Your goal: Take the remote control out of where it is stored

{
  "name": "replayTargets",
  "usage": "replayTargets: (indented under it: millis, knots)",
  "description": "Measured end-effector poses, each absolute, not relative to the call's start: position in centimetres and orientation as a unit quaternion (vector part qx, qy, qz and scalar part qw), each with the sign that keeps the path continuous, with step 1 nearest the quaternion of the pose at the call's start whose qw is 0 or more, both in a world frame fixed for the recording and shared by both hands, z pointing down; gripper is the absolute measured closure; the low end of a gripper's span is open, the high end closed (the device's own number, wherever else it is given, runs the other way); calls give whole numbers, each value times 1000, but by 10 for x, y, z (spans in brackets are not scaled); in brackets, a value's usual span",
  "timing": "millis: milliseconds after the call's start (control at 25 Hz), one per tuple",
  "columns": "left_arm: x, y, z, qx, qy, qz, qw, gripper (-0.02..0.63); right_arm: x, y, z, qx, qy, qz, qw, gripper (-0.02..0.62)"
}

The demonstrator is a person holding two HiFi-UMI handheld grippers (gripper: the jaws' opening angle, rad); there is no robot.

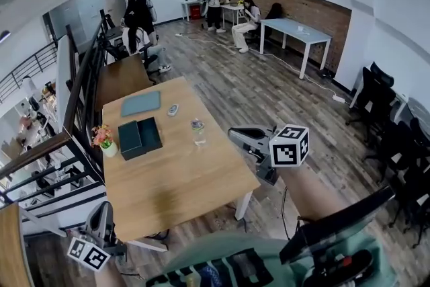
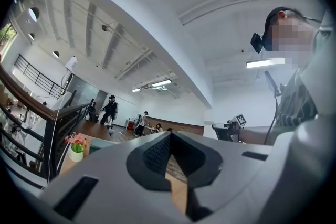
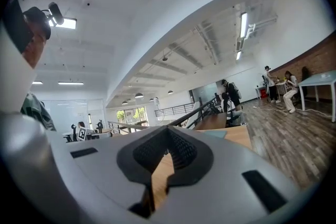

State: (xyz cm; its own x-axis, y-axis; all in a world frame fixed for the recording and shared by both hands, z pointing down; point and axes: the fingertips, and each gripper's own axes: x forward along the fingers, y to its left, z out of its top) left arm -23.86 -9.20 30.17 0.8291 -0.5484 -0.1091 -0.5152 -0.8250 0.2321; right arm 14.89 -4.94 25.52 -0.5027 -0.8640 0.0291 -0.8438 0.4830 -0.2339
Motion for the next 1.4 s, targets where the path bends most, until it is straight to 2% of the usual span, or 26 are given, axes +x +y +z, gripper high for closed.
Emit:
replayTargets:
  millis: [280,560,920,1400]
  knots:
    - [-139,50,319,949,-278,-89,121,602,209,84,288,-462,877,-123,46,595]
    - [-83,155,329,945,-284,-66,148,603,238,185,341,-442,883,-155,33,595]
    - [-76,198,302,946,-283,-87,132,601,233,241,355,-449,881,-152,7,595]
    - [-119,217,308,939,-299,-99,141,601,199,251,354,-437,887,-150,3,595]
